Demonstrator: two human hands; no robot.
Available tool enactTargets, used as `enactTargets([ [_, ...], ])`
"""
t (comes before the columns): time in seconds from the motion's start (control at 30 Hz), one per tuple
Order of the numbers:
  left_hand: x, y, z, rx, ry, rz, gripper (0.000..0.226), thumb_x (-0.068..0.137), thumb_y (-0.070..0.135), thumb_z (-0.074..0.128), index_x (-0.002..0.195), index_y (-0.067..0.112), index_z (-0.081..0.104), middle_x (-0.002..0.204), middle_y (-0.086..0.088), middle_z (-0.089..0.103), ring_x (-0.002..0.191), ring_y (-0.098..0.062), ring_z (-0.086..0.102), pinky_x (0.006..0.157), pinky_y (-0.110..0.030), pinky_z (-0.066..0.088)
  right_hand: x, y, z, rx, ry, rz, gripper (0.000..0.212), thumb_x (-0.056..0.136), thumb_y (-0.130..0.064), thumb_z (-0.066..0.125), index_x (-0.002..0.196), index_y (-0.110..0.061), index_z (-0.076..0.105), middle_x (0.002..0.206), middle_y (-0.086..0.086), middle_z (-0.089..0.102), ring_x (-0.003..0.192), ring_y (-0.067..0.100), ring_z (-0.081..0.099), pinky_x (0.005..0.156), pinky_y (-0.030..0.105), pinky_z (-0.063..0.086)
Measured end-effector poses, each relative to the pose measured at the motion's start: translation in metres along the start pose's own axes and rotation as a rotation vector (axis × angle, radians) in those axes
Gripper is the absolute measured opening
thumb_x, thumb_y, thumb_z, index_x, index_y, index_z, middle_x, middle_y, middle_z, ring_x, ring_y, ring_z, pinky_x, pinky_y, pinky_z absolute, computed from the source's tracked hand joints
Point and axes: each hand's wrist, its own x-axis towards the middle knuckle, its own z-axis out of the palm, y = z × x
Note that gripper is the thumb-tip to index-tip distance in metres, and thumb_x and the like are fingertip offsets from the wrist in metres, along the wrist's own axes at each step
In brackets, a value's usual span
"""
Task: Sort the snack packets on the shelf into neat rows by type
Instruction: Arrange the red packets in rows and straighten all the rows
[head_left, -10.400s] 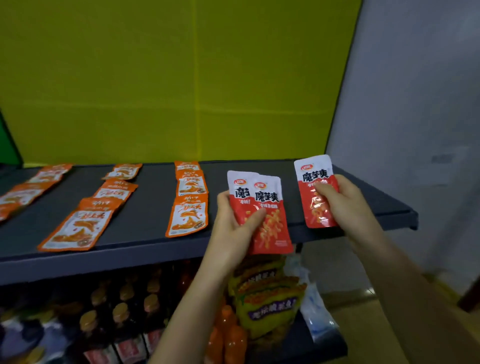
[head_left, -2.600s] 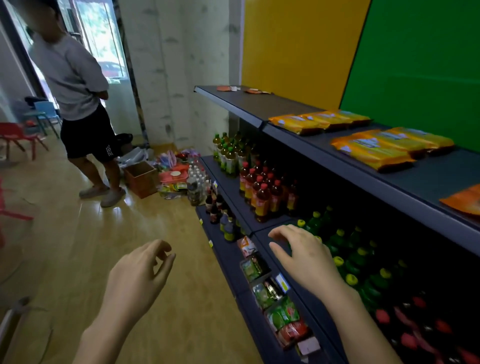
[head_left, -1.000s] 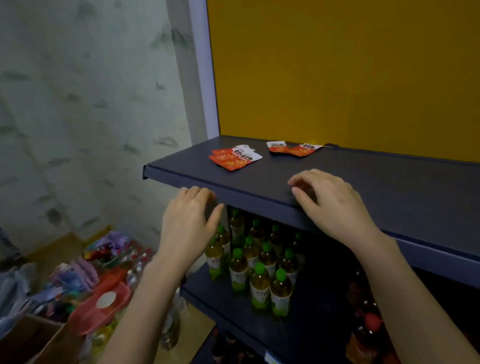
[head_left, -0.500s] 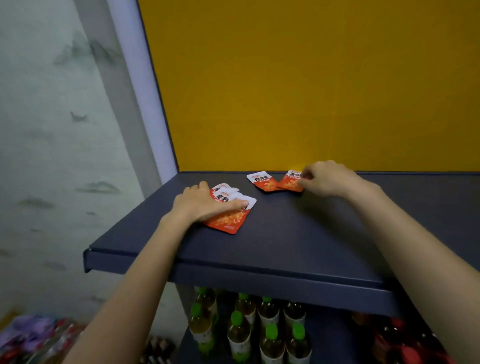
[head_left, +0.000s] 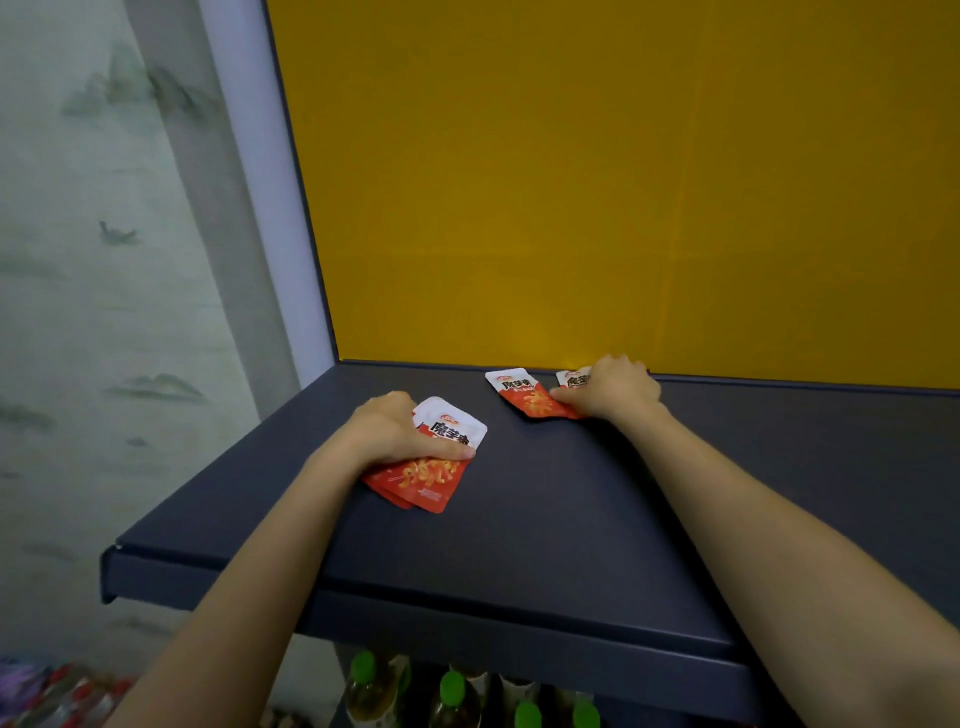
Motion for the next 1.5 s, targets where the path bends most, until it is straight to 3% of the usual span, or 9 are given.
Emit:
enactTargets([
  [0.23,0.001,-0.005,0.002,-0.259,0.115,0.069,0.061,0.068,0.041,0.078,0.11,0.012,0.046,0.112,-0.006,0.058,0.1,-0.023,0.058,0.082,-0.036,0.048,0.012,-0.002,-0.001,0.262,-0.03,-0.011,0.049,0.079,-0.041,0.068,0.112,-0.007,0.057,0.12,0.015,0.06,0.109,0.032,0.058,0.076,0.034,0.045],
  [0.4,0.002,-0.011,0.002,-0.605,0.078,0.029,0.056,0.071,0.031,0.078,0.108,0.014,0.039,0.09,0.0,0.056,0.074,-0.013,0.056,0.057,-0.027,0.044,0.008,-0.024,0.002,0.688,0.011,-0.126,0.038,0.077,-0.03,0.073,0.105,-0.004,0.066,0.114,0.016,0.067,0.106,0.03,0.061,0.091,0.04,0.049],
  [0.53,0.001,-0.012,0.008,-0.772,0.149,0.041,0.053,0.075,0.026,0.076,0.108,0.017,0.035,0.089,0.002,0.055,0.074,-0.011,0.056,0.056,-0.024,0.042,0.002,-0.035,0.023,0.392,-0.045,-0.163,0.037,0.075,-0.045,0.07,0.091,-0.013,0.063,0.121,0.016,0.058,0.106,0.028,0.054,0.08,0.037,0.043],
  [0.7,0.002,-0.015,0.01,-0.91,0.232,0.049,0.056,0.072,0.025,0.078,0.111,0.016,0.039,0.11,-0.007,0.06,0.096,-0.023,0.062,0.081,-0.038,0.052,-0.004,-0.036,0.029,0.326,-0.052,-0.132,0.062,0.074,-0.044,0.072,0.118,-0.008,0.048,0.125,0.012,0.056,0.116,0.03,0.052,0.079,0.035,0.04],
  [0.8,0.0,-0.014,0.009,-0.982,0.191,0.029,0.057,0.072,0.021,0.078,0.114,0.013,0.041,0.106,-0.007,0.059,0.091,-0.022,0.061,0.072,-0.034,0.051,-0.013,-0.036,0.026,0.394,-0.038,-0.12,0.069,0.072,-0.037,0.076,0.125,-0.006,0.044,0.128,0.011,0.055,0.118,0.03,0.052,0.088,0.035,0.043],
  [1.03,-0.011,-0.007,0.003,-1.158,0.064,-0.019,0.045,0.077,0.02,0.074,0.11,0.01,0.046,0.083,-0.005,0.061,0.063,-0.014,0.063,0.046,-0.027,0.051,-0.054,-0.011,-0.002,0.344,0.0,-0.242,0.036,0.08,-0.036,0.068,0.1,-0.007,0.061,0.109,0.011,0.066,0.104,0.029,0.059,0.081,0.035,0.045],
  [1.13,-0.025,0.008,0.003,-1.261,-0.022,0.005,0.021,0.08,0.022,0.071,0.091,0.01,0.057,0.073,-0.005,0.065,0.043,-0.009,0.064,0.037,-0.021,0.051,-0.083,0.014,-0.024,0.531,0.061,-0.247,0.036,0.08,-0.032,0.069,0.105,-0.006,0.062,0.106,0.01,0.068,0.101,0.027,0.062,0.09,0.043,0.049],
  [1.3,-0.063,0.068,0.015,-1.314,-0.159,0.134,0.013,0.082,0.027,0.068,0.084,0.018,0.06,0.053,0.004,0.067,0.041,-0.007,0.063,0.039,-0.019,0.049,-0.15,0.086,-0.061,0.803,0.126,-0.187,0.028,0.079,-0.027,0.071,0.099,-0.009,0.065,0.098,0.01,0.072,0.091,0.024,0.069,0.087,0.045,0.054],
  [1.5,-0.13,0.171,0.06,-1.296,-0.319,0.356,0.023,0.08,0.022,0.069,0.099,0.016,0.058,0.08,-0.001,0.068,0.049,-0.005,0.066,0.044,-0.018,0.052,-0.248,0.204,-0.104,0.971,0.354,0.006,0.013,0.08,-0.021,0.07,0.091,-0.016,0.067,0.089,0.006,0.073,0.078,0.018,0.068,0.075,0.033,0.052],
])
